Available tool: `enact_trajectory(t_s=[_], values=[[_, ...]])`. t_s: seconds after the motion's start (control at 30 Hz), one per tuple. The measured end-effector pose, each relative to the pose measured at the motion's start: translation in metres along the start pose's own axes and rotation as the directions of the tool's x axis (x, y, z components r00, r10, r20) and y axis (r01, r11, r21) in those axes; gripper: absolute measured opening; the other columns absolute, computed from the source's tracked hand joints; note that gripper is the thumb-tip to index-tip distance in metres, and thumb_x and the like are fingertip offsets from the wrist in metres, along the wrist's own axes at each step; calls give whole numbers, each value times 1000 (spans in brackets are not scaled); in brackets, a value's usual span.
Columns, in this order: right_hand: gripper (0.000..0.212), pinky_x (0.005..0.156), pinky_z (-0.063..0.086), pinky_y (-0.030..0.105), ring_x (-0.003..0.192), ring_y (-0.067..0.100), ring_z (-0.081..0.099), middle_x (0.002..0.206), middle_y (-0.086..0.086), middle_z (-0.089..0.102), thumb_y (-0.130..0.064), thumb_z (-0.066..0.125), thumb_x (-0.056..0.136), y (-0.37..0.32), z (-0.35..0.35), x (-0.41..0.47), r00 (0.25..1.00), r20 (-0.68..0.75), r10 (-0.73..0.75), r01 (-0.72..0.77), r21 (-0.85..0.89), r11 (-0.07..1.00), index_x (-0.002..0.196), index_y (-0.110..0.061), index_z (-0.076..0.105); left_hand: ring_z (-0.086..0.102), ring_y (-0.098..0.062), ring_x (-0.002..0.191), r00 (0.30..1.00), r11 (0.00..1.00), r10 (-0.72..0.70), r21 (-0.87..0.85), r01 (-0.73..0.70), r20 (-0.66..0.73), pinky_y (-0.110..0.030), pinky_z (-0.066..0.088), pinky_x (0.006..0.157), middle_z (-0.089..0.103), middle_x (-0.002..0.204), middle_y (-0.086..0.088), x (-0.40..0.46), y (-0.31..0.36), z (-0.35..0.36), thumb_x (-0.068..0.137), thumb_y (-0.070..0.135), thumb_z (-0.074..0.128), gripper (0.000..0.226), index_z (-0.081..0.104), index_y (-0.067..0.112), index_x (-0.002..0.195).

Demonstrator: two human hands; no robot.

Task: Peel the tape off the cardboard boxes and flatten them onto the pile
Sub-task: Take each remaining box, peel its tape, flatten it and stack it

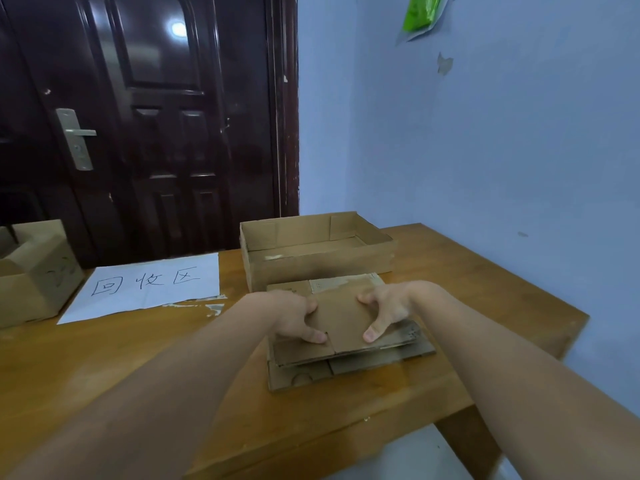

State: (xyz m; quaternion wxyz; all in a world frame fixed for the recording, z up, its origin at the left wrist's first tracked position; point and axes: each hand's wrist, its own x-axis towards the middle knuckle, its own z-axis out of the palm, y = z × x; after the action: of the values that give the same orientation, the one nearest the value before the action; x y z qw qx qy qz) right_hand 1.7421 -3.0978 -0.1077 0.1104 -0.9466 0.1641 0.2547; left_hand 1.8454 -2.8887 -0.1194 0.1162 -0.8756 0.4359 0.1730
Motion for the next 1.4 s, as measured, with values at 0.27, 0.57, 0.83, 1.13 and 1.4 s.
enact_trajectory(t_s=[0.27, 0.57, 0.83, 1.13, 1.4], values=[[114, 120, 30, 45, 147, 30, 31, 162, 3, 29, -57, 83, 75, -1, 5, 1, 999, -47, -13, 12, -13, 1000, 162, -23, 20, 50, -29, 126, 1000, 1000, 1, 27, -1, -24, -43, 44, 103, 48, 144, -9, 0, 1, 2, 87, 82, 49, 93, 30, 24, 158], [99, 113, 40, 48, 135, 32, 45, 152, 6, 43, -59, 80, 77, -17, 10, -9, 992, -120, -25, 2, -194, 981, 156, -22, 35, -4, -32, 158, 997, 995, -33, -95, 26, -69, -54, 12, 127, -10, 171, -10, -3, -3, 27, 93, 80, 37, 98, -5, 27, 164], [91, 116, 36, 50, 144, 27, 39, 160, -4, 39, -53, 79, 81, -95, -4, -39, 948, -262, -183, 170, -72, 983, 157, -40, 31, 30, -23, 151, 885, 979, -48, -197, -50, -462, -44, 28, 122, 30, 167, 3, -70, -32, 32, 98, 70, 44, 75, 28, 33, 161], [80, 122, 19, 30, 154, 13, 20, 168, -8, 18, -65, 49, 98, -298, 11, -26, 724, -335, -603, 547, -252, 798, 162, -29, 19, 23, -23, 155, 827, 927, -367, -239, 288, -425, -40, 24, 123, 20, 170, 2, -215, -183, 61, 95, 76, 37, 84, 24, 28, 163], [77, 123, 26, 40, 153, 20, 25, 167, -1, 24, -57, 54, 98, -497, 42, -24, 504, -250, -827, 735, -378, 562, 162, -26, 24, 25, -24, 154, 693, 787, -617, -274, 553, -373, -39, 24, 124, 25, 169, -4, -365, -283, 117, 99, 71, 40, 81, 27, 21, 162]])
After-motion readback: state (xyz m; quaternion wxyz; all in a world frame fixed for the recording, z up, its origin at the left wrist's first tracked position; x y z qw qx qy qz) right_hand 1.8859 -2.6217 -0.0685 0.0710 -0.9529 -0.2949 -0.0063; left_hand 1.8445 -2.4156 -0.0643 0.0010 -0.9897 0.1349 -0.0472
